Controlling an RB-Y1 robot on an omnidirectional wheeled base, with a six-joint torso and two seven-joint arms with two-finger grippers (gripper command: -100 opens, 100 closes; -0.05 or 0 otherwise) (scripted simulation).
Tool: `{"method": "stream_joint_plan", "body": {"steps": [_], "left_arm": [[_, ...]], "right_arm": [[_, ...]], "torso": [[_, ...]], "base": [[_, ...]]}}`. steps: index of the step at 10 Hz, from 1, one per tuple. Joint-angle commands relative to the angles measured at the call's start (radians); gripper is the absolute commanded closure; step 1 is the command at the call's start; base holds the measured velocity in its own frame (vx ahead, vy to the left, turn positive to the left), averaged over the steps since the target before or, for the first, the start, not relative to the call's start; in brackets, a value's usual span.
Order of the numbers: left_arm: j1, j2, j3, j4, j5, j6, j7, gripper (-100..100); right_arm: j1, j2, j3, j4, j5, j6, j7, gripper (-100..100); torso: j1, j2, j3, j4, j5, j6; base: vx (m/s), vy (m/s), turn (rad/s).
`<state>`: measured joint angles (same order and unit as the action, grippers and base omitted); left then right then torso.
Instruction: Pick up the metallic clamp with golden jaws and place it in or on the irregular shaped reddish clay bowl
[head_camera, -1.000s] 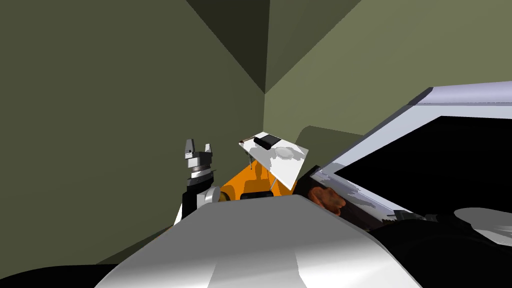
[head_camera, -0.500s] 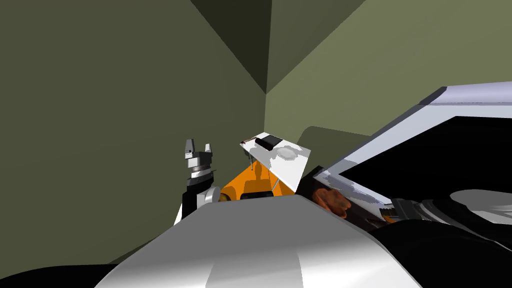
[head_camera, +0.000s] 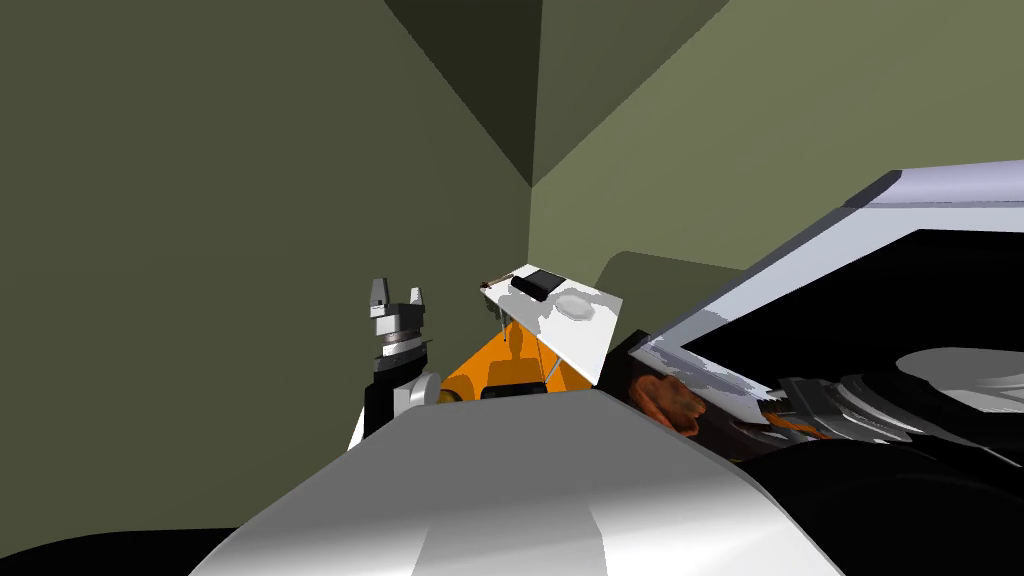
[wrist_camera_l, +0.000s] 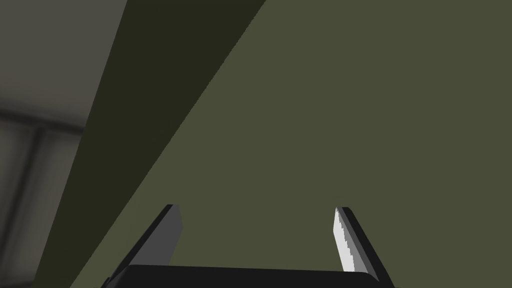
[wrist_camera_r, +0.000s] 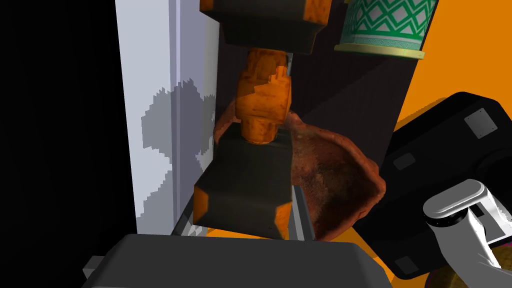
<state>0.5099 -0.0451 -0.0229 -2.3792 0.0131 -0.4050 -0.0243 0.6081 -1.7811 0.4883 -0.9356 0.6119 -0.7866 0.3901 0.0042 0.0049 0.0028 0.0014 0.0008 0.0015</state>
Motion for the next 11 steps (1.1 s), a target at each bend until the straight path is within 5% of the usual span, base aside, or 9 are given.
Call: {"method": "stream_joint_plan", "body": {"steps": [1,7,9,11], "left_arm": [[0.000,0.000,0.000,0.000,0.000,0.000,0.000,0],[0.000,0.000,0.000,0.000,0.000,0.000,0.000,0],[0.000,0.000,0.000,0.000,0.000,0.000,0.000,0],[0.000,0.000,0.000,0.000,0.000,0.000,0.000,0]], "right_arm": [[0.003,-0.036,-0.003,-0.004,-0.018,-0.024,-0.004,100],[-0.016,-0.149,-0.008,-0.010,-0.048,-0.102,-0.043,100],[-0.016,-0.149,-0.008,-0.010,-0.048,-0.102,-0.043,100],[-0.027,-0.208,-0.014,-0.014,-0.065,-0.139,-0.065,100]], "torso": [[0.000,0.000,0.000,0.000,0.000,0.000],[0.001,0.000,0.000,0.000,0.002,0.000],[0.000,0.000,0.000,0.000,0.001,0.000],[0.001,0.000,0.000,0.000,0.003,0.000]], "base": [[0.015,0.065,-0.057],[0.015,0.056,-0.056],[0.010,0.028,-0.003],[0.025,0.057,-0.076]]}}
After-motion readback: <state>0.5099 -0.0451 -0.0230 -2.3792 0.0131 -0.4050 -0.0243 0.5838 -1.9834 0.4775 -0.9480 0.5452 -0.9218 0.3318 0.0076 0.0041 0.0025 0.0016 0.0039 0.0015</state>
